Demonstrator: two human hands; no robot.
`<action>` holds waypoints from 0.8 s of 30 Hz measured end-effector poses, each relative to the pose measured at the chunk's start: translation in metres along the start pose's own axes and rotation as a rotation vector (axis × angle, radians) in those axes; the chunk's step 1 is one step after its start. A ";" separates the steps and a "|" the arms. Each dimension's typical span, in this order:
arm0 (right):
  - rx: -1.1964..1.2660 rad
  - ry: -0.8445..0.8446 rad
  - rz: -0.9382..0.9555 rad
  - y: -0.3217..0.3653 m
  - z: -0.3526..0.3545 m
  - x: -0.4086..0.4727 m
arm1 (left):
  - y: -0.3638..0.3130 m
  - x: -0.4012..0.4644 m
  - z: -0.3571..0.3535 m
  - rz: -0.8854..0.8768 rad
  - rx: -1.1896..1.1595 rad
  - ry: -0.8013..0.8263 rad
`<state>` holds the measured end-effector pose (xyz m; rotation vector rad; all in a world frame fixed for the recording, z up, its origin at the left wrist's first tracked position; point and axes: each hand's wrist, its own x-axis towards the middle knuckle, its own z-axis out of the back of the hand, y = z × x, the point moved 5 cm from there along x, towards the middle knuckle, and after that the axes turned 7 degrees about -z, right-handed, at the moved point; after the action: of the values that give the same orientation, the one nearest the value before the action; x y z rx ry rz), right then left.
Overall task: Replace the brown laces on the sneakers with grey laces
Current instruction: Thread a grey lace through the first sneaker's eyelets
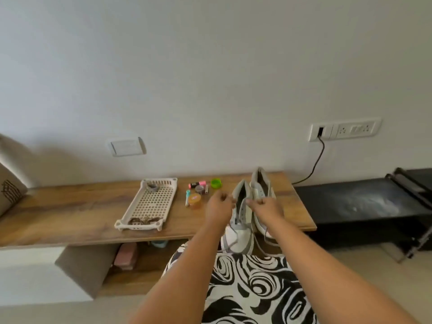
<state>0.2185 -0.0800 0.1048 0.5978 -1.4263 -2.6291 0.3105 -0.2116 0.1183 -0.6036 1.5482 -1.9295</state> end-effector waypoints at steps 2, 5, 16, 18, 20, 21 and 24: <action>-0.087 0.028 -0.070 -0.038 -0.023 0.006 | 0.045 -0.010 -0.007 0.183 -0.057 -0.054; -0.116 0.057 -0.141 -0.067 -0.046 0.021 | 0.088 -0.013 -0.015 0.215 0.178 -0.099; -0.249 0.031 -0.002 -0.051 -0.064 0.055 | 0.103 0.012 -0.028 0.120 0.292 -0.088; -0.238 0.024 0.015 -0.046 -0.065 0.061 | 0.101 0.016 -0.029 0.093 0.273 -0.076; -0.205 -0.006 0.013 -0.043 -0.064 0.065 | 0.100 0.020 -0.032 0.046 0.258 -0.050; -0.178 -0.018 0.004 -0.043 -0.064 0.067 | 0.099 0.022 -0.033 0.028 0.246 -0.035; -0.140 -0.026 -0.010 -0.045 -0.064 0.068 | 0.100 0.028 -0.034 0.000 0.228 -0.010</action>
<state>0.1846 -0.1232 0.0169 0.5588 -1.2352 -2.7247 0.2838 -0.2223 0.0125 -0.5143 1.2976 -2.0626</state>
